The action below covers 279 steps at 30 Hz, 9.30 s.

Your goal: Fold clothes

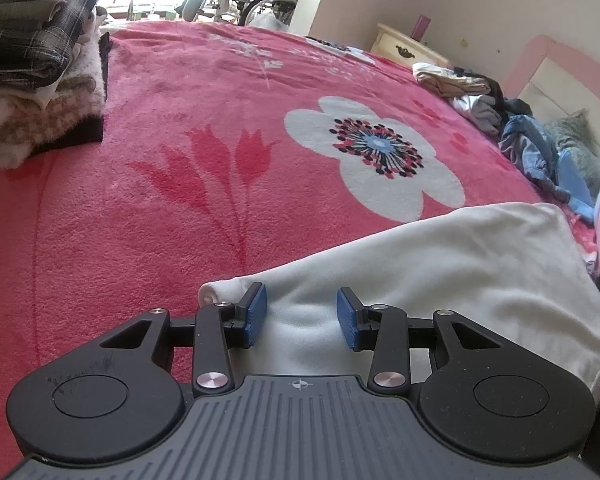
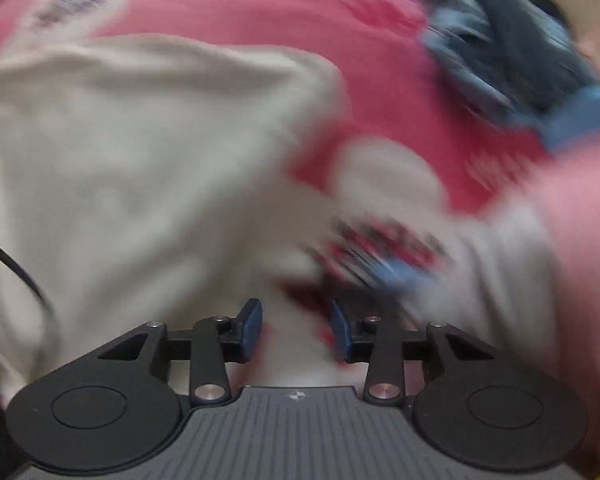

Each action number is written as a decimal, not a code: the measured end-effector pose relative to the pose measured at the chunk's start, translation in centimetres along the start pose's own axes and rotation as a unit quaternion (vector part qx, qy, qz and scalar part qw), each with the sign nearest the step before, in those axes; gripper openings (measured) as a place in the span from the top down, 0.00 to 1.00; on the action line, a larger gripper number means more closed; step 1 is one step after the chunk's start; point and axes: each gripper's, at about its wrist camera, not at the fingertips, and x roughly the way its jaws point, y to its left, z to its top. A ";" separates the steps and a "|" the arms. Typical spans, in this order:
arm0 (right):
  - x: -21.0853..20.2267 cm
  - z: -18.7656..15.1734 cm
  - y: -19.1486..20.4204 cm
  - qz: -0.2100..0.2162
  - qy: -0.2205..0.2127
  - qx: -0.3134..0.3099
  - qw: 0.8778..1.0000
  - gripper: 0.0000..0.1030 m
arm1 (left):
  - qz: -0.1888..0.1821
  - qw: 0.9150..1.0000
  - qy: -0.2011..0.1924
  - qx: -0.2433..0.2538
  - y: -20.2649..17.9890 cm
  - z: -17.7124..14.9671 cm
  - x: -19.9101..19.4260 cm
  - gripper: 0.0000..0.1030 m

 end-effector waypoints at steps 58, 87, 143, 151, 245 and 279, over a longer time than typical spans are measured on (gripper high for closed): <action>-13.1 -1.0 15.8 0.196 -0.148 0.255 0.935 0.49 | -0.228 0.946 0.075 0.219 -18.0 -6.6 -2.6 0.58; -5.2 0.5 21.6 0.193 -0.052 0.136 0.970 0.59 | -0.237 0.940 0.155 0.191 -12.8 -7.4 -3.2 0.58; -5.4 -9.3 10.3 0.171 -0.077 0.434 0.881 0.64 | -0.199 0.951 0.146 0.185 -12.8 -7.3 -2.1 0.58; -8.9 -12.0 8.2 0.124 -0.122 0.467 0.867 0.62 | -0.193 0.952 0.143 0.190 -11.4 -7.0 -4.3 0.58; -8.0 -2.0 38.6 0.331 -0.136 -0.133 0.924 0.22 | -0.153 0.969 0.133 -0.141 2.1 -6.8 -5.0 0.55; -8.3 -4.7 42.4 0.230 -0.217 -0.103 0.943 0.07 | -0.190 0.958 0.107 -0.184 0.1 -6.3 -5.7 0.47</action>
